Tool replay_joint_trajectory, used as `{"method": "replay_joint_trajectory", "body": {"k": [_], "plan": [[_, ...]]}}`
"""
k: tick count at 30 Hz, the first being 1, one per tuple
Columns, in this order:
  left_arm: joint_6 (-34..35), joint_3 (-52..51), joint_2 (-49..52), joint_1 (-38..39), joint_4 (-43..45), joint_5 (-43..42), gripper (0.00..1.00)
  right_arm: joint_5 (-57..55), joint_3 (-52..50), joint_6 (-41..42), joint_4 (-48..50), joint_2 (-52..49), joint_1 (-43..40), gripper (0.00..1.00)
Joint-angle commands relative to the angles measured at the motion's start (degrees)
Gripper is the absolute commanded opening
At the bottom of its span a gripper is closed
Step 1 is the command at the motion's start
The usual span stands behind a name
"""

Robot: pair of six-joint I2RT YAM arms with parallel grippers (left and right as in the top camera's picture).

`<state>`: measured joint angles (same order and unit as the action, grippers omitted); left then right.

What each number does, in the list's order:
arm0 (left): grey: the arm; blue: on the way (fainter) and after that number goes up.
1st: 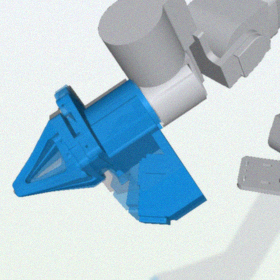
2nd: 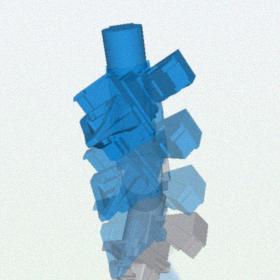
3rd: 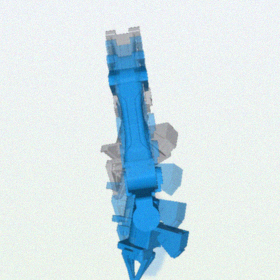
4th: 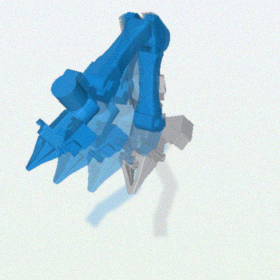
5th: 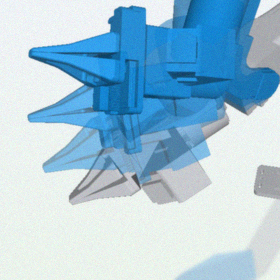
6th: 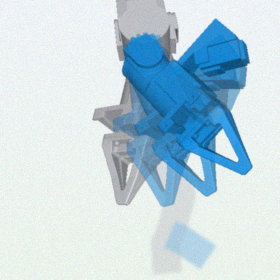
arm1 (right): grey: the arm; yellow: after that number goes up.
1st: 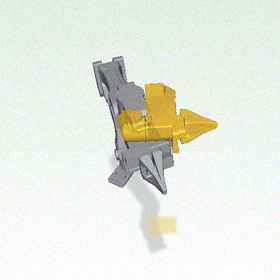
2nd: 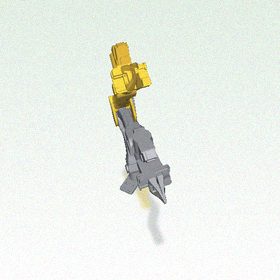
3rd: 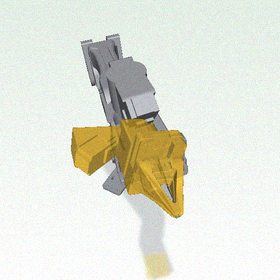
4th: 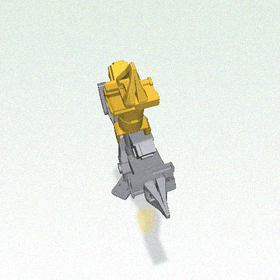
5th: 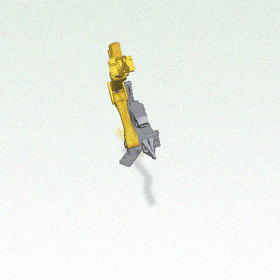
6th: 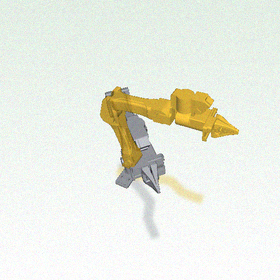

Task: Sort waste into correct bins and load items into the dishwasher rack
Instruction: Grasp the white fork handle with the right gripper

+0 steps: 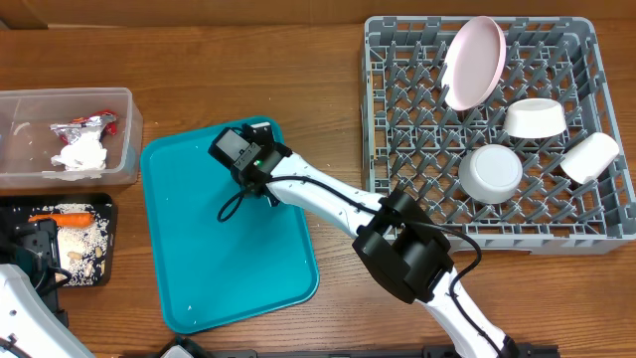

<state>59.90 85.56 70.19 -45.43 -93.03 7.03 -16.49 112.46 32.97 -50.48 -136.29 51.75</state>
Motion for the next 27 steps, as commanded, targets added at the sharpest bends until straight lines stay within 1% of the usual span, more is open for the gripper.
{"method": "replay_joint_trajectory", "body": {"k": [1,3,7,19,20,21,23,25,27], "plan": [[1.0,0.8,-0.1,-0.3,0.1,0.0,1.00,0.3,1.6,-0.2,-0.4,-0.3,-0.2,0.12],[1.0,0.8,-0.1,-0.3,0.1,0.0,1.00,0.8,1.2,-0.2,-0.4,-0.3,-0.2,0.29],[1.0,0.8,-0.1,-0.3,0.1,0.0,1.00,1.3,-0.2,-0.1,-0.2,-0.3,-0.2,0.44],[1.0,0.8,-0.1,-0.3,0.1,0.0,1.00,4.7,-5.2,0.1,0.8,-0.3,-0.2,0.45],[1.0,0.8,-0.1,-0.3,0.1,0.0,1.00,5.0,-5.5,0.1,0.9,-0.3,-0.2,0.43],[1.0,0.8,-0.1,-0.3,0.1,0.0,1.00,5.2,-5.5,0.1,0.8,-0.3,-0.2,0.38],[1.0,0.8,-0.1,-0.3,0.1,0.0,1.00,5.4,-5.5,0.1,0.7,-0.3,-0.2,0.23],[1.0,0.8,-0.1,-0.3,0.1,0.0,1.00,5.4,-5.5,0.1,0.7,-0.3,-0.2,0.15],[1.0,0.8,-0.1,-0.3,0.1,0.0,1.00,5.4,-5.5,0.1,0.7,-0.3,-0.2,0.10]]}}
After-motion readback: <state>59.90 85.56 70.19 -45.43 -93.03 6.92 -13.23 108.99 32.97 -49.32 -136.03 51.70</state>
